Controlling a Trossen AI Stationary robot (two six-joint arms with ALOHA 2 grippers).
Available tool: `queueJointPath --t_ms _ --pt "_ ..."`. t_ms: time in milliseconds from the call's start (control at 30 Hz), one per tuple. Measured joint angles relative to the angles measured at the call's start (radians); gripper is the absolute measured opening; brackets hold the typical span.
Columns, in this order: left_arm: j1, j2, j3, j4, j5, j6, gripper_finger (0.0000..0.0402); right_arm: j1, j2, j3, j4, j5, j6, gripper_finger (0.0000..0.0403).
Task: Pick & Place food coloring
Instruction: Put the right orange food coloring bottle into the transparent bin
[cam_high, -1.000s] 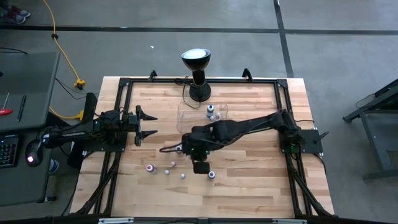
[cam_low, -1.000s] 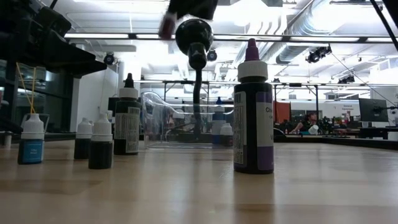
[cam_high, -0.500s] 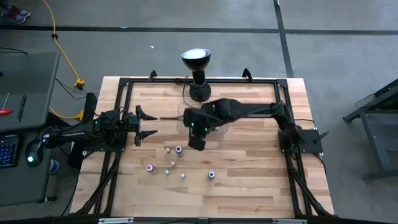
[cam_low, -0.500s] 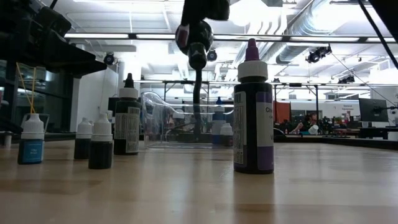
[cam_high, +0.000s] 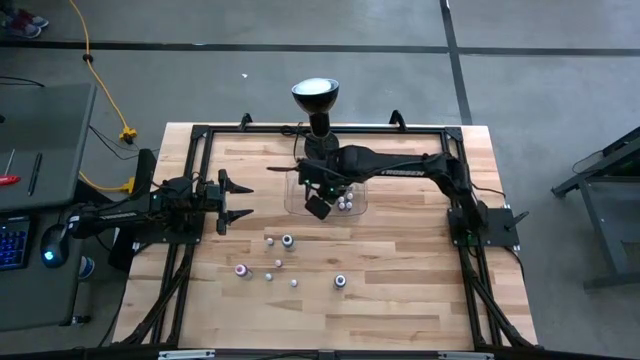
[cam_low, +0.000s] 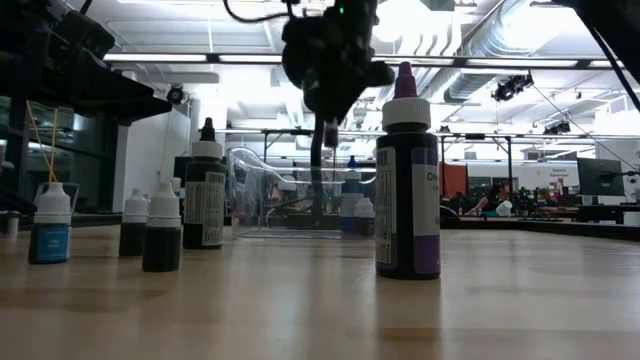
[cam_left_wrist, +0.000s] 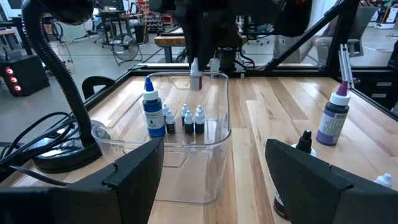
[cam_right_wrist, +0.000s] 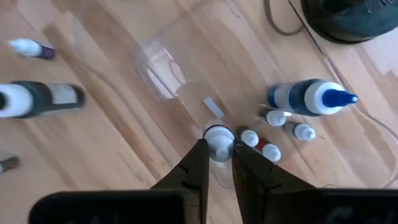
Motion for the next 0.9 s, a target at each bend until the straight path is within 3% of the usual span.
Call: queueJointPath --t_ms 567,900 --pt "0.0 0.0 0.0 0.0 0.0 0.0 0.0278 -0.034 0.0 -0.271 0.206 -0.08 -0.027 0.005" --pt "0.0 0.0 0.0 0.0 0.0 0.0 0.0278 -0.034 -0.002 -0.311 0.217 -0.078 -0.016 0.0055"
